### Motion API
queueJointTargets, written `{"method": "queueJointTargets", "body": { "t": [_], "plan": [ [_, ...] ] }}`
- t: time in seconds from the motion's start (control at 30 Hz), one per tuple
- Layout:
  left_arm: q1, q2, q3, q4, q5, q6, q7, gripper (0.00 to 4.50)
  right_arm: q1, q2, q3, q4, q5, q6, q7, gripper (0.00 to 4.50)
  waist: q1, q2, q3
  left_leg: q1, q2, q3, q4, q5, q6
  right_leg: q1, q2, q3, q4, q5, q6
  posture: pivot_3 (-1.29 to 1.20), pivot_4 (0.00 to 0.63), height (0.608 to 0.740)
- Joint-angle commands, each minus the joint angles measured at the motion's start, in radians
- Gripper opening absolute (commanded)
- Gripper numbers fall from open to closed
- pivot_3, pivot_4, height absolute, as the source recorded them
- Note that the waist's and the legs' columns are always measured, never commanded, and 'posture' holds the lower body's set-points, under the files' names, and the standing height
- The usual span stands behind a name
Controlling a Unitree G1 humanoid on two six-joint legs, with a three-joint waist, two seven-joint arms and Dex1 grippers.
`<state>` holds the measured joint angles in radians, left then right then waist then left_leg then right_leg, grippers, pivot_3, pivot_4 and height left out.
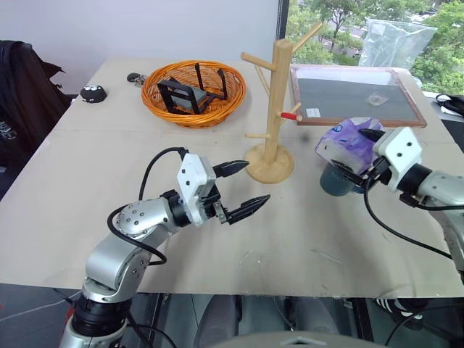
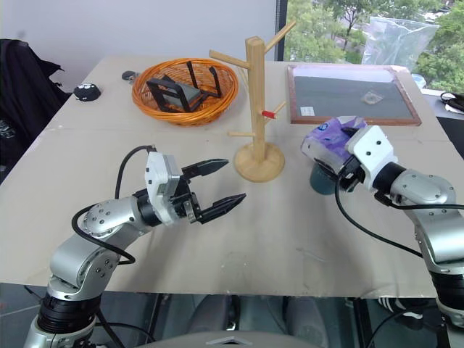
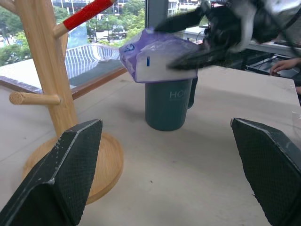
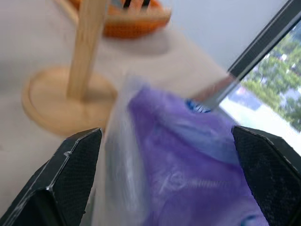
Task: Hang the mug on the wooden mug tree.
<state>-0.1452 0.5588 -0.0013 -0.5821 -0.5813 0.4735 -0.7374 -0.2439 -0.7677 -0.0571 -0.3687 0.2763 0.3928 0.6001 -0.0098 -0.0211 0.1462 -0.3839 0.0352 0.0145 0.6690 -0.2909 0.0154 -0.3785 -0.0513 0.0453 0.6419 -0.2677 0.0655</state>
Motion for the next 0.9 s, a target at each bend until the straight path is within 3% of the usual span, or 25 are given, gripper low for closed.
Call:
{"method": "queueJointTargets", "body": {
  "t": [0.03, 0.27, 0.63, 0.9],
  "plan": [
    [0.011, 0.006, 0.019, -0.055, -0.011, -0.002, 0.015, 4.50, -0.030, 0.010, -0.016, -0.015, -0.012, 0.006, -0.006, 3.61, -0.001, 0.000, 0.000, 0.000, 0.000, 0.000, 0.000, 0.000, 0.000, 0.000, 0.000, 0.000, 0.000, 0.000, 0.000, 0.00, 0.150, 0.737],
    [0.037, 0.001, 0.019, -0.063, -0.004, -0.011, 0.040, 4.50, -0.036, 0.023, -0.019, -0.028, -0.004, 0.022, 0.014, 0.16, 0.001, 0.000, 0.000, 0.000, 0.000, 0.000, 0.000, 0.000, 0.000, 0.000, 0.000, 0.000, 0.000, 0.000, 0.000, 0.00, 0.150, 0.737],
    [0.023, -0.022, 0.018, -0.068, -0.037, -0.014, 0.052, 4.50, -0.073, 0.017, -0.065, -0.066, -0.008, 0.010, -0.006, 0.03, -0.001, 0.000, 0.000, 0.000, 0.000, 0.000, 0.000, 0.000, 0.000, 0.000, 0.000, 0.000, 0.000, 0.000, 0.000, 0.00, 0.150, 0.737],
    [-0.063, -0.069, -0.002, -0.078, -0.084, -0.002, 0.066, 4.50, -0.152, -0.072, -0.178, 0.015, -0.017, 0.064, -0.012, 0.03, 0.007, 0.000, 0.001, -0.001, 0.000, -0.001, 0.000, 0.000, 0.000, 0.000, 0.000, -0.001, 0.000, 0.000, 0.000, 0.00, 0.150, 0.737]
  ]
}}
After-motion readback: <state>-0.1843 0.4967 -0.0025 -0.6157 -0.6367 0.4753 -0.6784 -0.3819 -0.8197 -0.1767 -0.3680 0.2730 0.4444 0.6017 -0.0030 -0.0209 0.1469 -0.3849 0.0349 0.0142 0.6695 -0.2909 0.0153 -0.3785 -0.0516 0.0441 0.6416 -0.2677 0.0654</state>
